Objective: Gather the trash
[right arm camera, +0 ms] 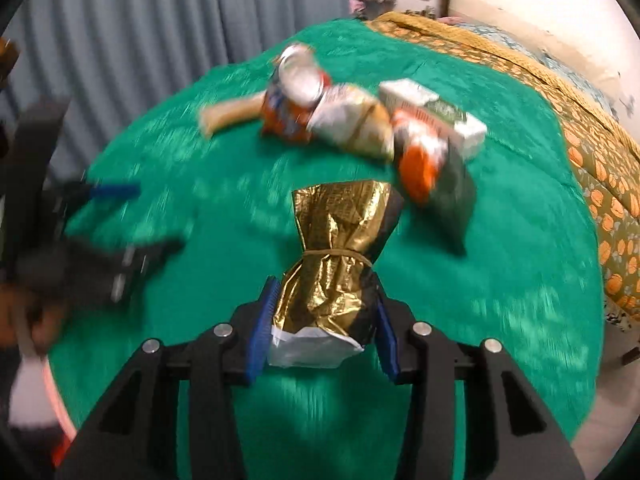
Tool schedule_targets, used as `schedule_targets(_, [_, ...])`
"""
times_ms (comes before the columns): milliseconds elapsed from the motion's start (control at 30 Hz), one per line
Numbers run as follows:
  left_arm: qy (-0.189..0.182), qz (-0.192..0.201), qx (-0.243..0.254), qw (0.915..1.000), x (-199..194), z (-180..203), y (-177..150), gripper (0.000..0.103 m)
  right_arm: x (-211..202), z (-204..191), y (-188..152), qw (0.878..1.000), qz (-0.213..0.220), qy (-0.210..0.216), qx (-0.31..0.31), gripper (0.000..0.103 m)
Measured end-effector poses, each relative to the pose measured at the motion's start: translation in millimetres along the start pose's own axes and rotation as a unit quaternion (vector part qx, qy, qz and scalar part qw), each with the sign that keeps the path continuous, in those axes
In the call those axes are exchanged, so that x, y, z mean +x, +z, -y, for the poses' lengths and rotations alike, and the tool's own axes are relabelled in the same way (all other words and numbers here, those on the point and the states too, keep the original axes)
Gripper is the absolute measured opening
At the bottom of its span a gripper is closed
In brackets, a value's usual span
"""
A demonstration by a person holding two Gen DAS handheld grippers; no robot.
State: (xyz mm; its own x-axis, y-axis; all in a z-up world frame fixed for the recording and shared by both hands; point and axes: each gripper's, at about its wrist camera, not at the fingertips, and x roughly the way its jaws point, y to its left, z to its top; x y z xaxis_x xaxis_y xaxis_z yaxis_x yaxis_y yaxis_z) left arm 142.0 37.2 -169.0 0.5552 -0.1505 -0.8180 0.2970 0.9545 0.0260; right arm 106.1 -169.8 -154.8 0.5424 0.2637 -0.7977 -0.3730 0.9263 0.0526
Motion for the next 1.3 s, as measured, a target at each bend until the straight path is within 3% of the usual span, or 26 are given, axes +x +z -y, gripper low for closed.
schedule_targets(67, [-0.004, 0.001, -0.003, 1.0, -0.2, -1.4, 0.4, 0.099, -0.6, -0.7, -8.8, 1.0, 0.007, -0.004, 0.002, 0.049])
schedule_targets(133, [-0.02, 0.005, -0.01, 0.9997, -1.2, -6.3, 2.4, 0.099, 3.6, 4.1, -11.8, 1.0, 0.015, -0.004, 0.017, 0.065])
schedule_targets(167, [-0.033, 0.007, -0.015, 0.9993, -1.8, -10.6, 4.7, 0.098, 4.9, 8.5, -12.9, 0.999, 0.021, 0.001, 0.032, 0.068])
schedule_targets(300, [-0.023, 0.026, -0.018, 0.9993, 0.2, -26.9, 25.4, 0.098, 5.4, 11.2, -13.5, 0.999, 0.028, 0.007, 0.046, 0.068])
schedule_targets(433, [0.005, 0.035, 0.002, 0.9994, 18.5, -40.6, 66.9, 0.098, 6.9, 12.3, -12.6, 0.998, 0.033, 0.006, 0.051, 0.069])
schedule_targets(667, [0.015, 0.006, 0.031, 0.9994, 63.5, -50.0, 114.1, 0.097, 5.7, 14.4, -14.6, 0.997, 0.038, 0.008, 0.062, 0.069])
schedule_targets(733, [0.015, 0.003, 0.046, 0.9988, 68.6, -46.2, 119.2, 0.092, 5.8, 15.4, -14.5, 0.997, 0.039, 0.01, 0.065, 0.069])
schedule_targets(833, [0.013, -0.004, 0.063, 0.9979, 74.9, -40.4, 122.9, 0.071, 6.1, 17.3, -14.4, 0.997, 0.04, 0.013, 0.069, 0.069])
schedule_targets(967, [0.007, 0.0, 0.058, 0.9983, 71.3, -41.3, 123.3, 0.025, 5.8, 19.5, -14.7, 0.996, 0.043, 0.018, 0.075, 0.068])
schedule_targets(1000, [0.009, -0.001, 0.054, 0.9985, 69.6, -42.0, 122.0, 0.02, 6.0, 20.4, -14.9, 0.996, 0.043, 0.019, 0.076, 0.068])
schedule_targets(1167, [0.004, 0.004, 0.021, 0.9998, 38.2, -43.3, 99.6, 0.018, 5.7, 23.1, -15.4, 0.995, 0.046, 0.024, 0.082, 0.068])
schedule_targets(1300, [-0.039, 0.001, -0.026, 0.9989, -0.3, -32.8, 63.7, 0.018, 5.5, 25.4, -15.6, 0.995, 0.048, 0.03, 0.086, 0.068])
